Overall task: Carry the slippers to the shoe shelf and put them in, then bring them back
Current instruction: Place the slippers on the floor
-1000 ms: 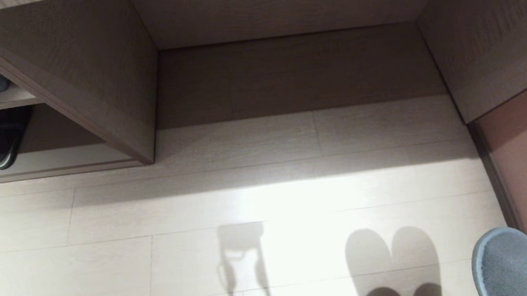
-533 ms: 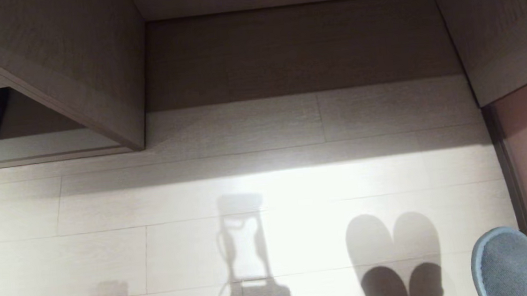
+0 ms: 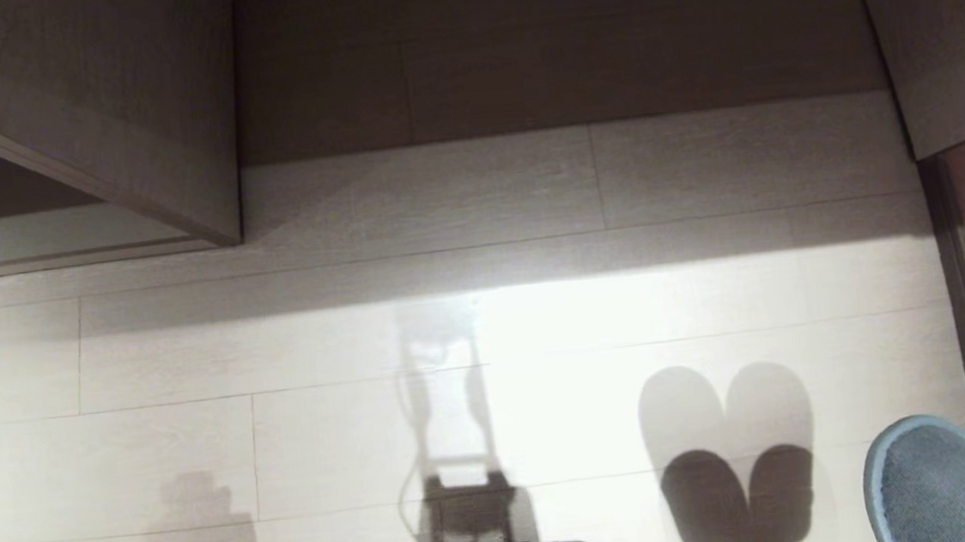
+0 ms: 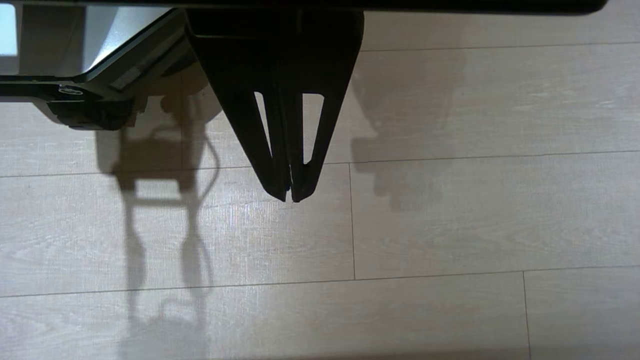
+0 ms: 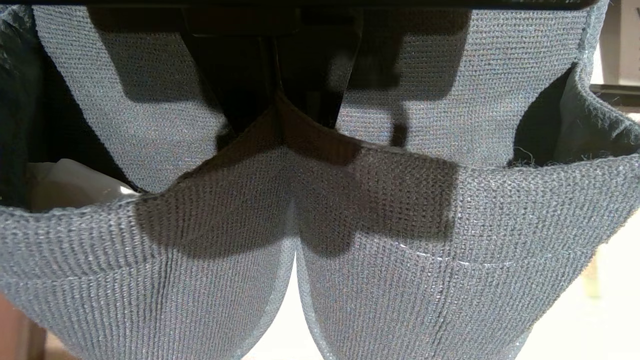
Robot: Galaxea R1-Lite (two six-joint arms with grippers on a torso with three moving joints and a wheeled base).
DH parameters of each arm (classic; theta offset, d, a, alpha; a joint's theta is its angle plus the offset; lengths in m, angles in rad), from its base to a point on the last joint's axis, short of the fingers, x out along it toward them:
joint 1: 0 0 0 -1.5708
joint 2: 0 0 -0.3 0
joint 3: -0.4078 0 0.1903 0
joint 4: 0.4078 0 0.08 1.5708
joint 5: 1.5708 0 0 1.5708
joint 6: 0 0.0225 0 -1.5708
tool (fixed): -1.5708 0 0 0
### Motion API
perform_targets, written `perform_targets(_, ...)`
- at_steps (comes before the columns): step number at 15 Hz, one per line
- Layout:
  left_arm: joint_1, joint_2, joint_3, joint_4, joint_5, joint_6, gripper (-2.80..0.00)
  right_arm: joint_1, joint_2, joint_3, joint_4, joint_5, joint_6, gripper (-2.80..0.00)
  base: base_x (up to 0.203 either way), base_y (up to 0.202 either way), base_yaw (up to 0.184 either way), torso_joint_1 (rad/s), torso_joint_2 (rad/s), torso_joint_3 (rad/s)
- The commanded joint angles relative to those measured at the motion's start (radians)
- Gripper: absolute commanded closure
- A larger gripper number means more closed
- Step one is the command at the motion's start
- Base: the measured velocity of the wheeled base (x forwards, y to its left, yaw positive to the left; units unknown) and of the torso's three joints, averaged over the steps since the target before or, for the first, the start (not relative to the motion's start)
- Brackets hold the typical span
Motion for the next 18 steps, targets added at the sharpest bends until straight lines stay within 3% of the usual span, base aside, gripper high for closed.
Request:
perform_targets(1, 0.0, 0.0, 0.002, 0.0, 0.0, -0.001, 0.0, -0.001, 0.0, 0.0, -0.001, 0.0, 0.0, 0.0, 0.0, 0.0, 0.0, 0.002, 0.0, -0.204)
perform_targets(18, 0.0, 0.0, 0.002, 0.0, 0.0, -0.003, 0.0, 0.0, 0.0, 0.0, -0.001, -0.005, -0.002, 0.0, 0.0, 0.0, 0.0, 0.002, 0.0, -0.197)
